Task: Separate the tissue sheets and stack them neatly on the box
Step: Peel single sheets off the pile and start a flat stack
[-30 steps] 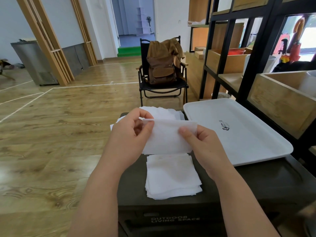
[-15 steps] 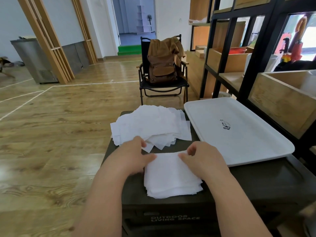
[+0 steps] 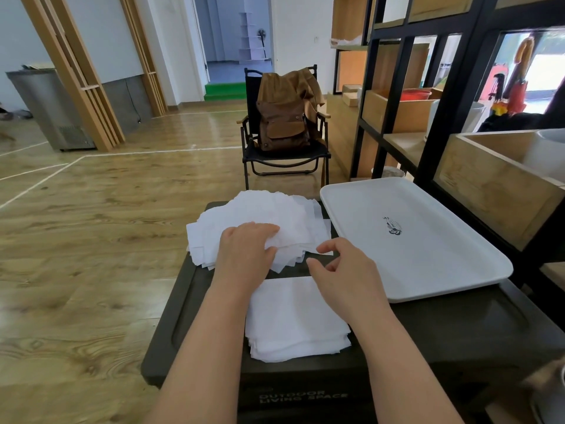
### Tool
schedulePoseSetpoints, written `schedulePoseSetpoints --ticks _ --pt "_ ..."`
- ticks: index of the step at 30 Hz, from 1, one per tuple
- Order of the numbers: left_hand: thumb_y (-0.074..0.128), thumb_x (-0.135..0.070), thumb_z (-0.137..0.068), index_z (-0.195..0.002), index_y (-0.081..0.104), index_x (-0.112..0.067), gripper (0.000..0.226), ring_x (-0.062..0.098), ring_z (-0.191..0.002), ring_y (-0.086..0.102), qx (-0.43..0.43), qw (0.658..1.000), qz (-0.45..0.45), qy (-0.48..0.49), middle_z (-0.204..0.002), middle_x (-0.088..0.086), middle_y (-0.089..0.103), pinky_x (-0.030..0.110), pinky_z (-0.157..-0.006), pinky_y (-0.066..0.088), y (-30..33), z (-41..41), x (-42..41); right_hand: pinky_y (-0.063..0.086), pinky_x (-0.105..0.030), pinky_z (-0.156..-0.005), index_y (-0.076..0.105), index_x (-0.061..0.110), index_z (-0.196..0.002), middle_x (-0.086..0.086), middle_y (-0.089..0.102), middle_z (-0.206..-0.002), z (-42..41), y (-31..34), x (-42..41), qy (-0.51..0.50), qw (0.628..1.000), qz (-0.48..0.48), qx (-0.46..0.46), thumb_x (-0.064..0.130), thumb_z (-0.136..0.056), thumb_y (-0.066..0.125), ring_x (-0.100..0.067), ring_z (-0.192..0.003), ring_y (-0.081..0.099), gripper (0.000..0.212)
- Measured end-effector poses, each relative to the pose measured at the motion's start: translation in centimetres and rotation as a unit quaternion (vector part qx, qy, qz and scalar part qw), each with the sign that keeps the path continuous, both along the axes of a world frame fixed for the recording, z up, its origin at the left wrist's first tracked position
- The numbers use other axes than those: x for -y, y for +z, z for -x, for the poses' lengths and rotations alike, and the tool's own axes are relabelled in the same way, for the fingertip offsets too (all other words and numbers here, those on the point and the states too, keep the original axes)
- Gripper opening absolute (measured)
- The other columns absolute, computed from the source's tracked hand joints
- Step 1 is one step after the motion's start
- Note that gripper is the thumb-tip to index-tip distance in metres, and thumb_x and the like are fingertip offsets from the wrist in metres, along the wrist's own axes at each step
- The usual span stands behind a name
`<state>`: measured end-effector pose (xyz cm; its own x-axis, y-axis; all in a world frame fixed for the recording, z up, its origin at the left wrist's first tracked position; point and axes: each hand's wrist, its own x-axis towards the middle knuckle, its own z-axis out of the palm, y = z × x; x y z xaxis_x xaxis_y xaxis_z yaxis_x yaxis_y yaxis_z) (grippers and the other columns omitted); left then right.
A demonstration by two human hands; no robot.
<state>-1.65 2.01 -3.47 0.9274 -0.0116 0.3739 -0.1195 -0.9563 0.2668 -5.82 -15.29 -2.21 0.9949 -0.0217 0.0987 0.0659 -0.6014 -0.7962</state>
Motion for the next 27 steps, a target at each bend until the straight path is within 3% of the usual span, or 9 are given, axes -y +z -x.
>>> schedulePoseSetpoints --ticks 8,16,18,20,22,23,25,26,27 --pt "0.057 -0.021 -0.094 -0.128 0.063 -0.029 0.036 0.012 -0.124 0.05 0.011 1.0 -0.016 -0.005 -0.129 -0.012 0.063 0.027 -0.095 0.023 0.1 0.1 0.2 0.03 -0.009 -0.052 0.048 0.037 -0.102 0.008 0.056 -0.066 0.1 0.0 -0.3 0.008 1.0 -0.027 -0.002 0.034 -0.091 0.062 -0.003 -0.065 0.055 0.017" --pt "0.048 -0.026 -0.1 -0.099 0.074 -0.025 0.026 0.015 -0.098 0.059 0.063 0.998 0.001 0.001 -0.095 -0.009 0.071 0.029 -0.088 0.033 0.3 0.3 0.2 0.031 -0.01 -0.054 0.048 0.036 -0.103 0.01 0.057 -0.071 0.0 -0.1 -0.1 0.009 1.0 -0.03 0.0 0.035 -0.092 0.062 -0.002 -0.068 0.055 0.017" --pt "0.051 -0.026 -0.099 -0.092 0.075 -0.02 0.027 0.017 -0.093 0.061 0.102 0.995 0.007 0.007 -0.09 -0.006 0.071 0.031 -0.088 0.037 0.8 0.7 0.2 0.031 -0.008 -0.053 0.049 0.037 -0.102 0.011 0.057 -0.073 0.0 -0.1 -0.2 0.01 0.999 -0.03 0.005 0.035 -0.092 0.062 -0.001 -0.068 0.055 0.016" --pt "0.058 -0.028 -0.097 -0.084 0.075 -0.016 0.025 0.015 -0.085 0.061 0.172 0.983 0.068 0.016 -0.084 -0.006 0.072 0.028 -0.081 0.041 2.1 1.5 0.3 0.036 -0.007 -0.05 0.053 0.039 -0.098 0.012 0.059 -0.072 -0.1 -0.1 -0.2 0.013 0.998 -0.05 0.02 0.035 -0.092 0.061 0.001 -0.069 0.057 0.011" --pt "0.062 -0.033 -0.094 -0.073 0.071 -0.021 0.026 0.006 -0.07 0.057 0.205 0.948 0.241 0.031 -0.071 -0.01 0.069 0.019 -0.066 0.039 3.6 2.8 0.7 0.039 -0.006 -0.053 0.055 0.042 -0.092 0.014 0.063 -0.075 -0.2 0.0 -0.3 0.026 0.995 -0.087 0.037 0.038 -0.091 0.061 0.01 -0.077 0.056 0.007" --pt "0.062 -0.037 -0.093 -0.07 0.069 -0.023 0.028 0.006 -0.065 0.057 0.179 0.908 0.379 0.027 -0.068 -0.009 0.068 0.018 -0.063 0.041 4.6 3.4 0.9 0.039 -0.007 -0.057 0.055 0.044 -0.091 0.016 0.065 -0.078 -0.2 0.2 -0.4 0.034 0.992 -0.113 0.038 0.04 -0.091 0.06 0.014 -0.08 0.055 0.006" --pt "0.062 -0.039 -0.094 -0.072 0.073 -0.024 0.028 0.017 -0.071 0.066 0.056 0.777 0.627 0.004 -0.077 -0.002 0.073 0.033 -0.068 0.053 6.4 4.7 1.2 0.044 -0.014 -0.064 0.055 0.046 -0.095 0.017 0.068 -0.082 -0.2 0.6 -0.6 0.051 0.981 -0.187 0.031 0.042 -0.092 0.058 0.013 -0.081 0.059 0.006" --pt "0.062 -0.038 -0.094 -0.075 0.075 -0.024 0.027 0.024 -0.076 0.07 -0.005 0.724 0.69 -0.005 -0.085 0.006 0.075 0.041 -0.073 0.057 6.8 5.1 1.1 0.048 -0.018 -0.066 0.055 0.045 -0.098 0.018 0.069 -0.083 -0.2 0.7 -0.7 0.06 0.971 -0.228 0.023 0.042 -0.093 0.056 0.008 -0.079 0.062 0.007" --pt "0.062 -0.037 -0.095 -0.079 0.076 -0.023 0.026 0.028 -0.081 0.072 -0.045 0.698 0.714 -0.008 -0.093 0.01 0.076 0.047 -0.077 0.058 7.0 5.4 0.9 0.052 -0.022 -0.065 0.056 0.044 -0.101 0.02 0.07 -0.083 -0.1 1.0 -0.8 0.07 0.961 -0.266 0.014 0.042 -0.094 0.054 0.003 -0.078 0.065 0.008"
